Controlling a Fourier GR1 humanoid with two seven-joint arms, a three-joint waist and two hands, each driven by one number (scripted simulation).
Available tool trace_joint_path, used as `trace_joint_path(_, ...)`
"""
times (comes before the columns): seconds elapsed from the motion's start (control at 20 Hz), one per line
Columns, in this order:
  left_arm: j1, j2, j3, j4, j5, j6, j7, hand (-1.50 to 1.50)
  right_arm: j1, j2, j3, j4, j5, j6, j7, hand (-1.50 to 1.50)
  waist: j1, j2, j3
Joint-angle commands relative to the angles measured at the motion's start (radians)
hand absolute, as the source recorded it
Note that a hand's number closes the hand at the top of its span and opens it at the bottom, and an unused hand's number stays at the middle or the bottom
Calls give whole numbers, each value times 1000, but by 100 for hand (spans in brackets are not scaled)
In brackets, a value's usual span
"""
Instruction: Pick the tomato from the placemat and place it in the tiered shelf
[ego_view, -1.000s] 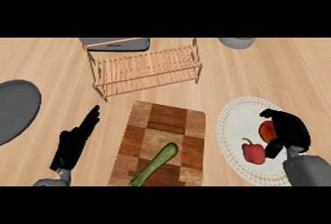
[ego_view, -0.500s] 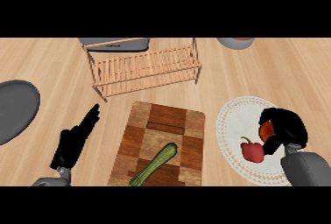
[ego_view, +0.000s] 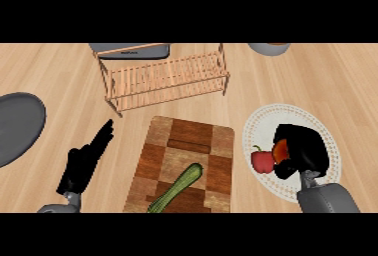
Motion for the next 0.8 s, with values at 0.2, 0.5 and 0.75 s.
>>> trace_joint_path(0.2, 73, 10, -7, -12, -21, -8, -73, 0, -46, 203, 236, -345, 71, 243, 344, 150, 1, 0, 4)
trace_joint_path(0.5, 50, -21, -27, -62, -30, 15, 2, 0, -260, 207, 238, -487, 54, 262, 503, 150, 16, 1, 5)
trace_joint_path(0.75, -6, 28, 19, -32, 1, -35, 19, 0, -433, 207, 173, -489, -17, 187, 575, 150, 17, 7, 4)
